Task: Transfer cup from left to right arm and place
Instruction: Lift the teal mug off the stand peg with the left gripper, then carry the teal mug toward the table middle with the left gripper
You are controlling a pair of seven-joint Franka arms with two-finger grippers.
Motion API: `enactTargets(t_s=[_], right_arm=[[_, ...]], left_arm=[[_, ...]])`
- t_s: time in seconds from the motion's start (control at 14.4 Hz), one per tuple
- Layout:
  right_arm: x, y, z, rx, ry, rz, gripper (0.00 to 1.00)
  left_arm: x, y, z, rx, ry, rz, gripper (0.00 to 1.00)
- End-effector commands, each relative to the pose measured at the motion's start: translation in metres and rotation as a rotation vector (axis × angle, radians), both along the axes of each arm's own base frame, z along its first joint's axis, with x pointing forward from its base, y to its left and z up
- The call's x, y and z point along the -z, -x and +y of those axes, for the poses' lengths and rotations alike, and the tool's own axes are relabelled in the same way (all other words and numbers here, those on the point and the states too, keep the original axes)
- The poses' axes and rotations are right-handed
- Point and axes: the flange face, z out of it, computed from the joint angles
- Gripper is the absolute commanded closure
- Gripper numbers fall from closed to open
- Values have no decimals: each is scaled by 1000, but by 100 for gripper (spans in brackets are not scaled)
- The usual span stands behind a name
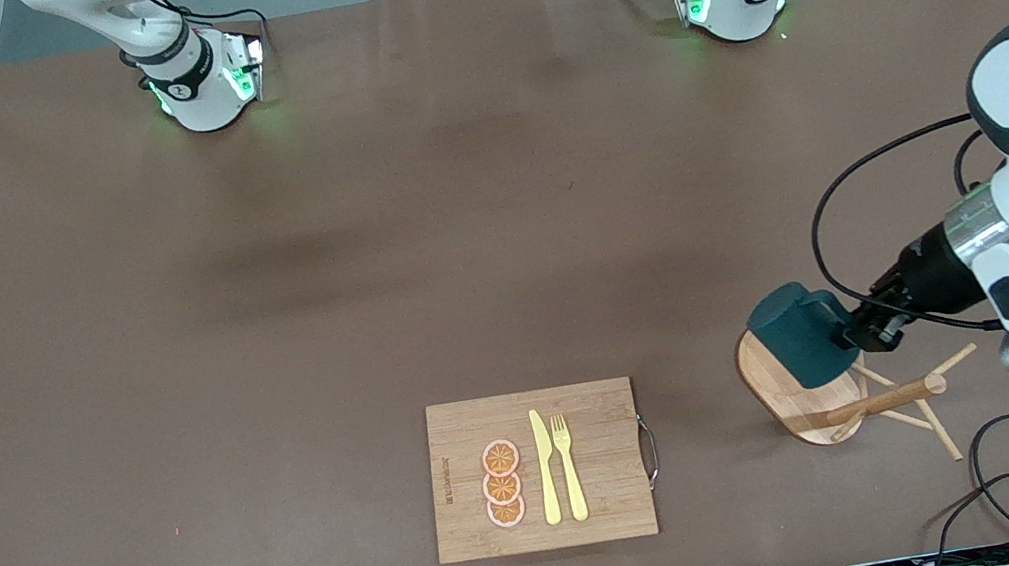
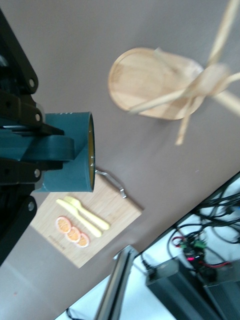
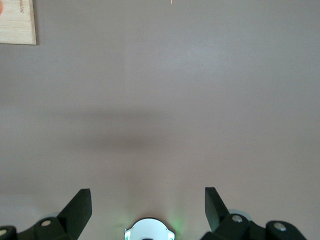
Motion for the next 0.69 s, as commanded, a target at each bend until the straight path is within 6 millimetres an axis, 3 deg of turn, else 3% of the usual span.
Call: enactTargets(t_s=[0.0, 0.14, 0.35, 0.56, 0.62], right_arm=[[-1, 6, 1, -1, 0, -4, 0], [-1, 6, 1, -1, 0, -5, 0], [-1, 6, 1, -1, 0, -5, 0], [-2, 6, 2, -2, 0, -7, 0], [-2, 6, 2, -2, 0, -7, 0]], left_arm=[[-8, 18, -45, 22, 22, 26, 92], [-2, 30, -90, 68, 23, 38, 92], [15, 56, -174, 199, -63, -14, 94], [42, 90, -264, 307, -159, -121, 94], [53, 99, -286, 325, -181, -151, 94]])
